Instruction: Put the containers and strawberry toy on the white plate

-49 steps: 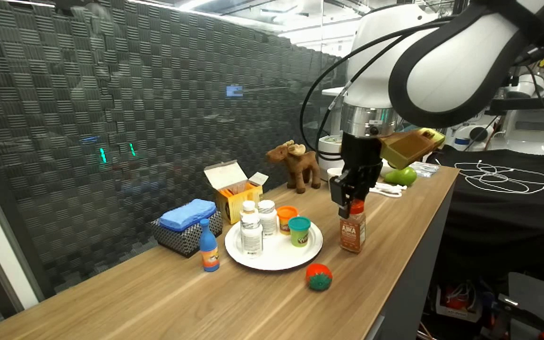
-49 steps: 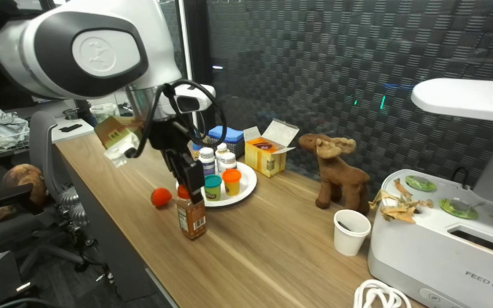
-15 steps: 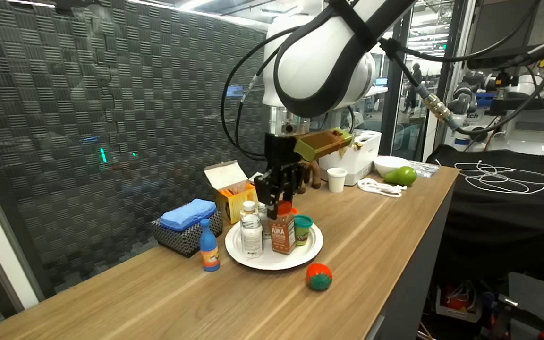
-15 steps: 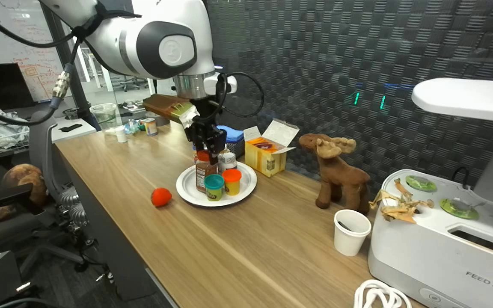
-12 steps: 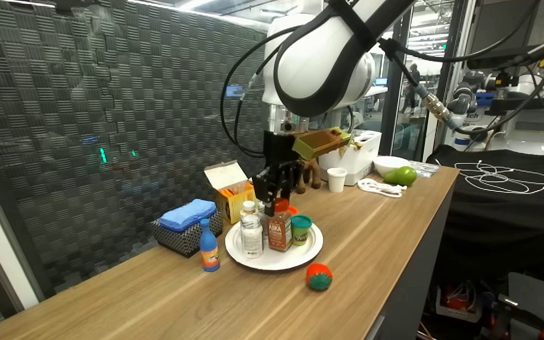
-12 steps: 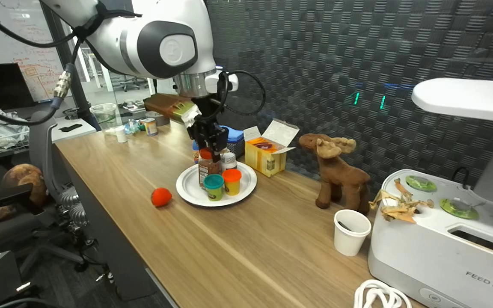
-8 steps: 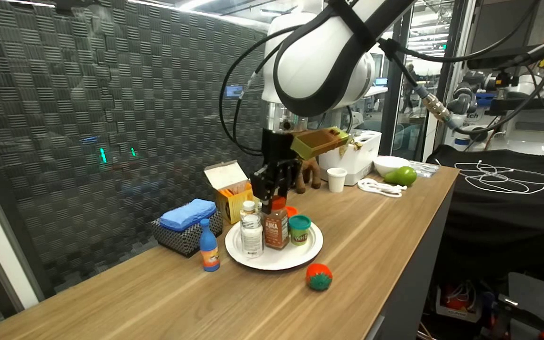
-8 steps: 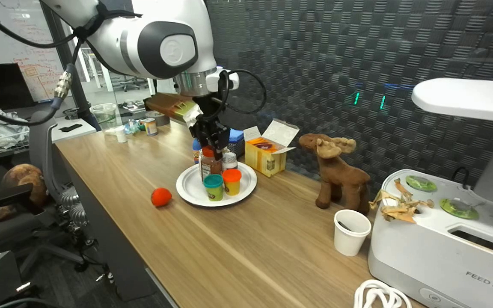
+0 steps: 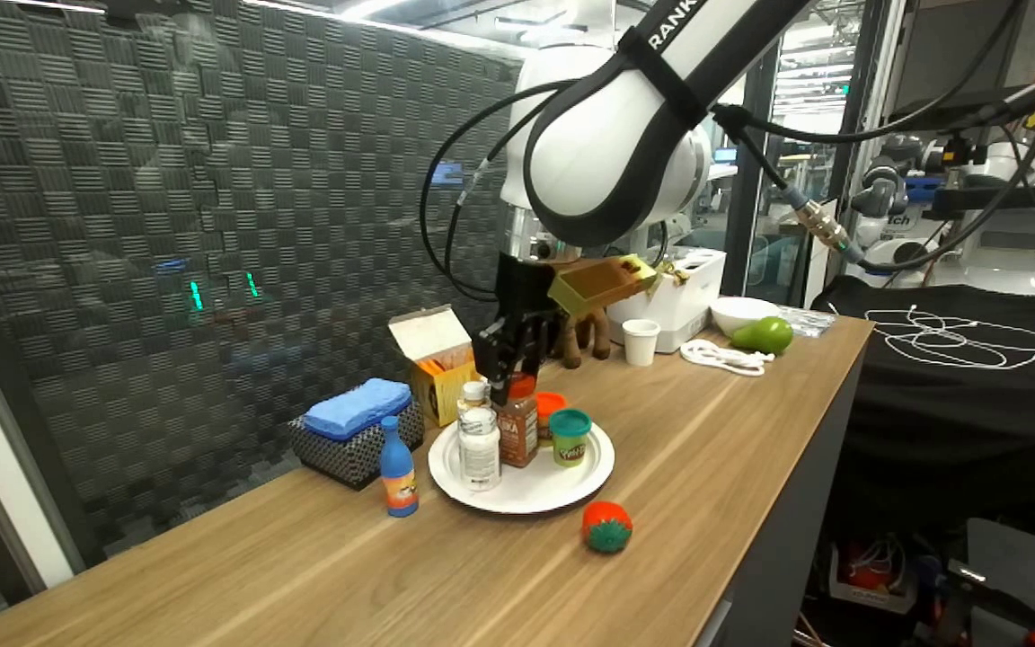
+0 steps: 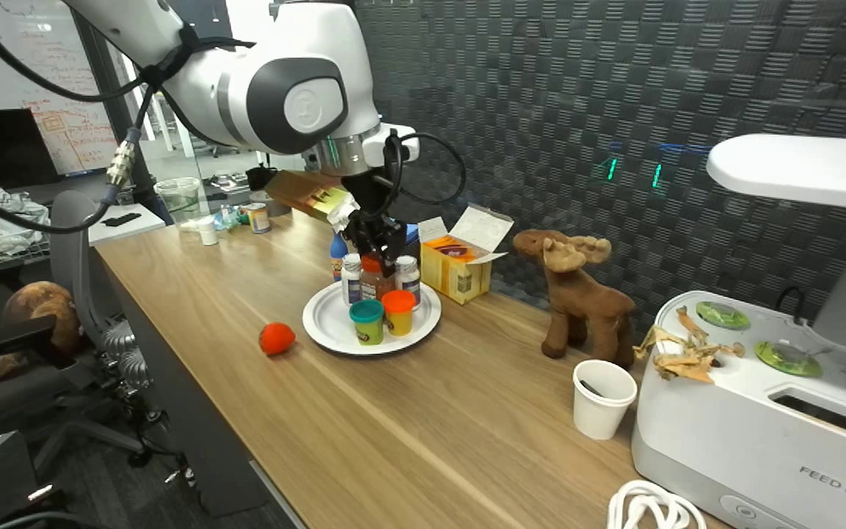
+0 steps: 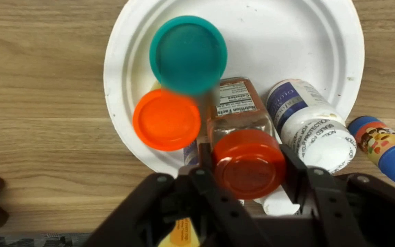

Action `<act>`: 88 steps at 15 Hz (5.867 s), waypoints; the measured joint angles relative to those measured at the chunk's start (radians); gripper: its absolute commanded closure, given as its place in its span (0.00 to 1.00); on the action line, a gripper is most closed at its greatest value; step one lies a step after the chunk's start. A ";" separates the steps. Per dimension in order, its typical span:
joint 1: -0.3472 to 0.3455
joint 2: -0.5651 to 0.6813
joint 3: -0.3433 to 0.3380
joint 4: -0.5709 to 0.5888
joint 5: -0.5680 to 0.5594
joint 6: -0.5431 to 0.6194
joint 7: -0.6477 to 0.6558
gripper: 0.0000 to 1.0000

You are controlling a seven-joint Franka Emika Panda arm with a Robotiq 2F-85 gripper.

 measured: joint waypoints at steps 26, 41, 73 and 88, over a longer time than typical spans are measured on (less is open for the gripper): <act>0.145 -0.116 0.099 -0.021 0.070 -0.247 0.265 0.00; 0.081 -0.348 0.071 -0.457 -0.074 -0.113 0.610 0.00; 0.006 -0.149 0.087 -0.391 0.442 0.009 -0.021 0.74; 0.007 -0.124 0.082 -0.388 0.349 0.228 -0.044 0.74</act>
